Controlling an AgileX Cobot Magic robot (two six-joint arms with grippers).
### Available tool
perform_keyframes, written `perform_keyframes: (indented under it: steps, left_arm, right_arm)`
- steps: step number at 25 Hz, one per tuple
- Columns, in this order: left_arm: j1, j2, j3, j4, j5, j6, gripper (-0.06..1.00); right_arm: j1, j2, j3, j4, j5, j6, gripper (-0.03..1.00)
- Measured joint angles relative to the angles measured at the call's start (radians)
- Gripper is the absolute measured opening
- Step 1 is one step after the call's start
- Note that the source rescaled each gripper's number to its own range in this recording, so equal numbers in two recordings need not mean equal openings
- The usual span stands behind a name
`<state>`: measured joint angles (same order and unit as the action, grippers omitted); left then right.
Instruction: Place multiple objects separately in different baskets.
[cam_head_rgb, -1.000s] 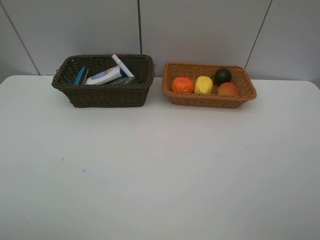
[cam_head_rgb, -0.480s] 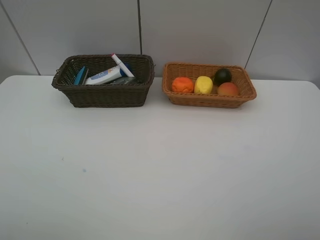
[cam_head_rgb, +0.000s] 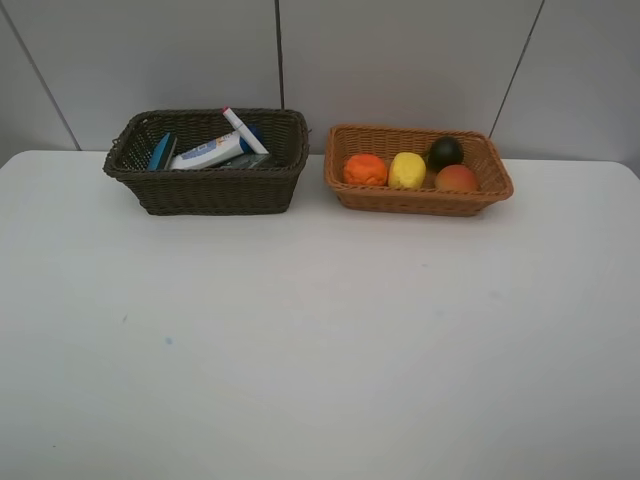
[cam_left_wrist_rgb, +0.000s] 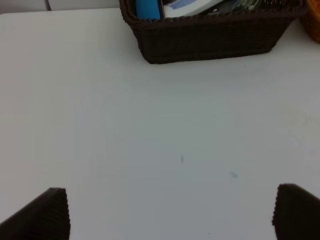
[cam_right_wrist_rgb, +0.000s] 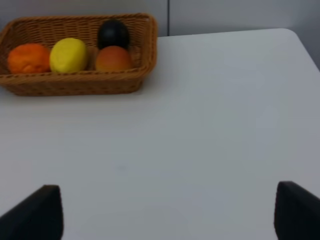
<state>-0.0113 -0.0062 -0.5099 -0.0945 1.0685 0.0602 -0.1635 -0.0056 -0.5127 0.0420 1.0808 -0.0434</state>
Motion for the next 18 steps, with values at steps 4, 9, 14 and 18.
perform_keyframes:
  steps: [4, 9, 14, 18]
  left_arm:
    - [0.0, 0.0, 0.0, 0.0, 0.0, 0.0, 1.0]
    - [0.0, 0.0, 0.0, 0.0, 0.0, 0.0, 1.0]
    - [0.0, 0.0, 0.0, 0.0, 0.0, 0.0, 1.0]
    - [0.0, 0.0, 0.0, 0.0, 0.0, 0.0, 1.0]
  right_arm:
    - [0.056, -0.001, 0.0, -0.076, -0.003, 0.086, 0.92]
    - [0.099, -0.001, 0.0, -0.089, -0.004, 0.097, 0.92]
    - [0.101, -0.001, 0.003, -0.089, -0.006, 0.097, 0.92]
    - [0.101, -0.001, 0.003, -0.089, -0.007, 0.097, 0.92]
